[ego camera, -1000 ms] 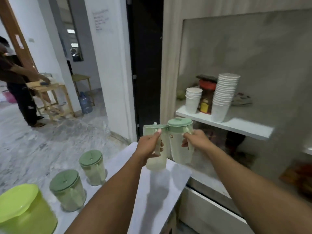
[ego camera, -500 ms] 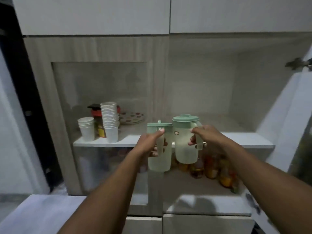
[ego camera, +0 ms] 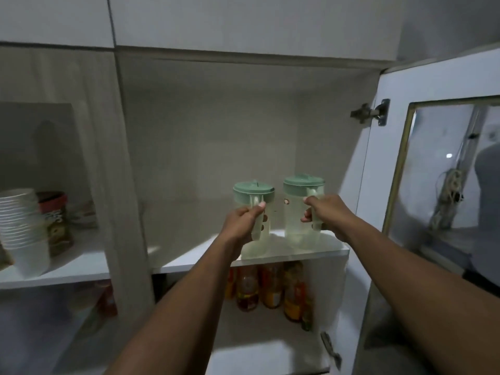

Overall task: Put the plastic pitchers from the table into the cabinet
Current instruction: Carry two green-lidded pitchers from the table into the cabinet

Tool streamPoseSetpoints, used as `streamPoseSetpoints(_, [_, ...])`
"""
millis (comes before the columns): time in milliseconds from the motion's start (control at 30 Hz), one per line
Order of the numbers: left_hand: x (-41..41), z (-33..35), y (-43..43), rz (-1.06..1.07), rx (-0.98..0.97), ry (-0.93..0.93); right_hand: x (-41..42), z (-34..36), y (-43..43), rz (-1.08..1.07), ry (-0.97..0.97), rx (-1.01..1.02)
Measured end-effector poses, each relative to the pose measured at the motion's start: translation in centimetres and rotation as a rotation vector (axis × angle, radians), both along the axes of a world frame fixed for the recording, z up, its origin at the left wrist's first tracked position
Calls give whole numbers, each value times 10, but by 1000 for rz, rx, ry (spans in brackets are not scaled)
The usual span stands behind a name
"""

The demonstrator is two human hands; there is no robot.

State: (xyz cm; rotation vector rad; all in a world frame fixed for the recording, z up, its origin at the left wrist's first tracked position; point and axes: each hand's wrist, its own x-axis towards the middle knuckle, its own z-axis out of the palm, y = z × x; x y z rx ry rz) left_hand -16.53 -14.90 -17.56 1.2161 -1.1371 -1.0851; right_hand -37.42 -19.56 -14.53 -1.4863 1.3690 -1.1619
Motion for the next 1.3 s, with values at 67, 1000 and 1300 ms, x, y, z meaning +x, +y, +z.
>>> streamPoseSetpoints(67, [-6,-1,-32,2,2,-9,-3,-4,-30,-18,-5,0])
streamPoseSetpoints(1000, [18,-38,-431,53,108,-29,43,-41,-410,-70,-129,266])
streamPoseSetpoints(1300, [21,-29,-425,201,101,-376,35,-40,-415,-155,200,160])
